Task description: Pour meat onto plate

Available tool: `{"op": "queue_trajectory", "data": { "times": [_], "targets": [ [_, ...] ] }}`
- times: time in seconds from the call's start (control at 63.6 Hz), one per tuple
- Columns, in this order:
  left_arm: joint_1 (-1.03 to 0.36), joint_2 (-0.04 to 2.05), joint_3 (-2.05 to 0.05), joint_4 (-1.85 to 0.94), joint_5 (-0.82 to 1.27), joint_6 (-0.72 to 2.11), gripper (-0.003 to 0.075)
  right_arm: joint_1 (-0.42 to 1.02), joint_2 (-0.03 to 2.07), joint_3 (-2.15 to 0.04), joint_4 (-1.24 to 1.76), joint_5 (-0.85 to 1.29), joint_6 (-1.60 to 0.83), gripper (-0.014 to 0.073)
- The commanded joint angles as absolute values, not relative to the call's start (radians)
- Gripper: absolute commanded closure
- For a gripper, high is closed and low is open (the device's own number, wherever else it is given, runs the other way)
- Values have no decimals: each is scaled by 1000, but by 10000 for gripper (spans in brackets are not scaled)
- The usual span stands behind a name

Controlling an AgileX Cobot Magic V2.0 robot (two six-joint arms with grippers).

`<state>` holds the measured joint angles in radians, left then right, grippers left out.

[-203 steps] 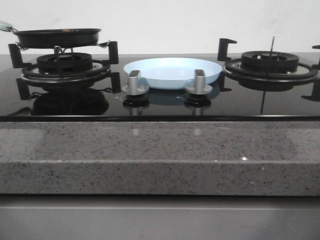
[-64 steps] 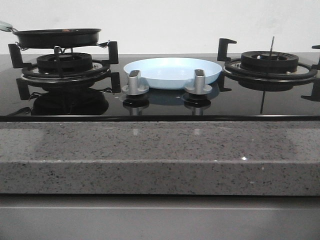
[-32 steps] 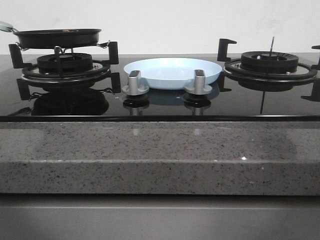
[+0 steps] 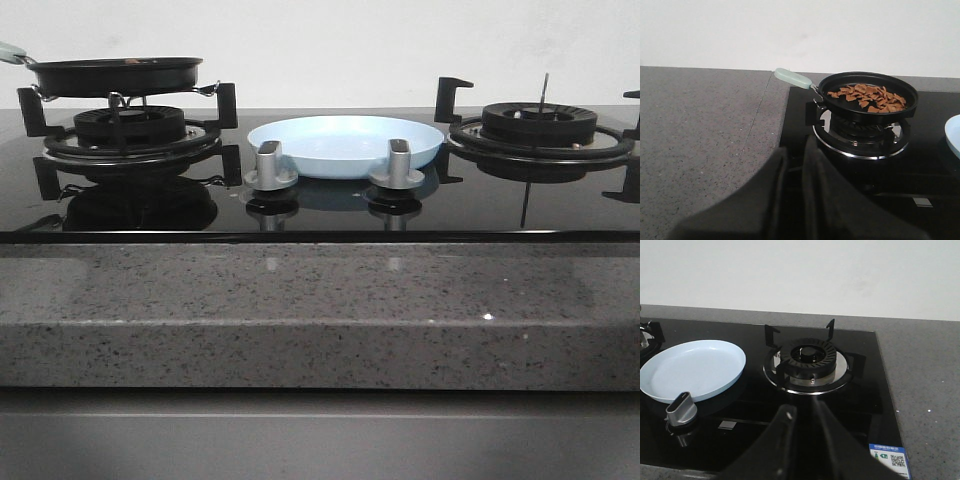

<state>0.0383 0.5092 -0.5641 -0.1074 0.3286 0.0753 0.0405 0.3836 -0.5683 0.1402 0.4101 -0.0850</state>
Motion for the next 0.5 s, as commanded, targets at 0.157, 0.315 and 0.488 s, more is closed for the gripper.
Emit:
{"op": "queue_trajectory", "data": {
  "times": [0.157, 0.315, 0.488],
  "targets": [
    [42, 518, -601, -116, 260, 67, 95, 40, 398, -604, 131, 338, -89, 1],
    [42, 518, -601, -116, 260, 67, 105, 40, 398, -604, 131, 338, -89, -15],
    [42, 518, -601, -116, 260, 67, 145, 40, 398, -604, 131, 338, -89, -15]
  ]
}}
